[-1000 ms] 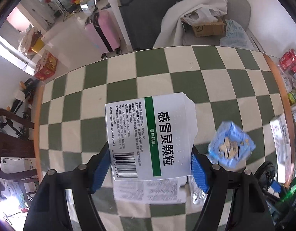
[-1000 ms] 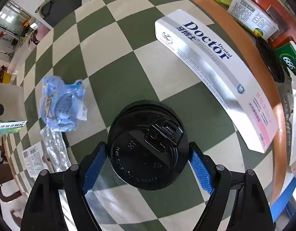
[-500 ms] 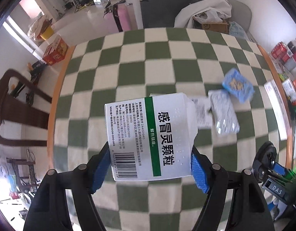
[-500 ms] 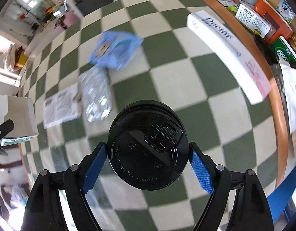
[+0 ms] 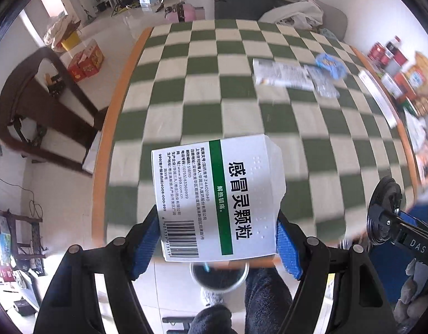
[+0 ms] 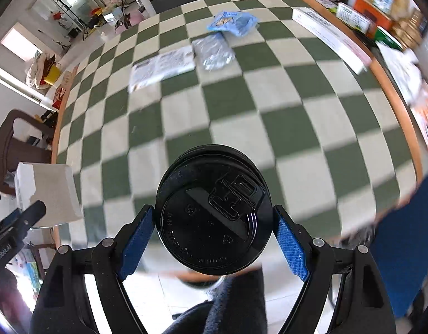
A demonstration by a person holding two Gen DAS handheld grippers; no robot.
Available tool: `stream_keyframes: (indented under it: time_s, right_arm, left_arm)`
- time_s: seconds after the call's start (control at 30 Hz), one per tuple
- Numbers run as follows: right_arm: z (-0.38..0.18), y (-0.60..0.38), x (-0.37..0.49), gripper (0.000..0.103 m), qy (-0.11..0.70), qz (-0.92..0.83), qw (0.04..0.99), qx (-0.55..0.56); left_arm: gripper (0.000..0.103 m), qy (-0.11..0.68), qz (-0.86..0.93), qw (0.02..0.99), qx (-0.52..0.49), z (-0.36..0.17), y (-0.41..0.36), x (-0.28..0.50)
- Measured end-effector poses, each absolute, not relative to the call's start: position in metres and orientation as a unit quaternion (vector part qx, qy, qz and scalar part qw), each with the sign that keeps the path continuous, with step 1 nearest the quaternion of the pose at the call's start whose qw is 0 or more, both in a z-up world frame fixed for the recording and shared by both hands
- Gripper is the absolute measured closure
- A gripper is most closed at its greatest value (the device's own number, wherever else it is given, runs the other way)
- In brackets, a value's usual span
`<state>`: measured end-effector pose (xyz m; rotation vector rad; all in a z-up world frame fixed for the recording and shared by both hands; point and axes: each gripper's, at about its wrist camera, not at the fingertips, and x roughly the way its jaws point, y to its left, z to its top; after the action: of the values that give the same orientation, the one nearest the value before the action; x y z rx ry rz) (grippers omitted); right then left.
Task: Collect trash
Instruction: 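Lift the lid and medicine box and carry them toward the bin, then open the right tool over the bin to drop the lid while the left tool drops the box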
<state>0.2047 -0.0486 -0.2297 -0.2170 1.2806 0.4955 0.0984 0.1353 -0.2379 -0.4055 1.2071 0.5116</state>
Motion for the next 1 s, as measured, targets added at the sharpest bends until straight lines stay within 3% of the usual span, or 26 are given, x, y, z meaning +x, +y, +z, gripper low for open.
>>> stream_keyframes:
  time_s: [0.23,0.43,0.87,0.97,1.0]
  right_arm:
    - [-0.247,-0.097,0.079,0.018,0.612,0.226,0.753,-0.086]
    - [-0.316,-0.127,0.01,0.018,0.666,0.222,0.707,-0.087]
    - [-0.588,-0.152,-0.012,0.018,0.751,0.229,0.618,-0.054]
    - [-0.647,-0.144,-0.014,0.017,0.755,0.239,0.608,-0.065]
    - [-0.666,-0.14,-0.014,0.017,0.757,0.243,0.602,-0.068]
  left_arm:
    - [0.03,0.592,0.206,0.747,-0.223,-0.273,0.109,-0.003]
    - [0.03,0.628,0.202,0.708,-0.253,-0.341,0.089,-0.045]
    - [0.029,0.67,0.16,0.62,-0.375,-0.603,0.08,-0.049]
    - [0.025,0.684,0.152,0.604,-0.379,-0.659,0.079,-0.045]
    - [0.02,0.686,0.151,0.603,-0.378,-0.668,0.079,-0.046]
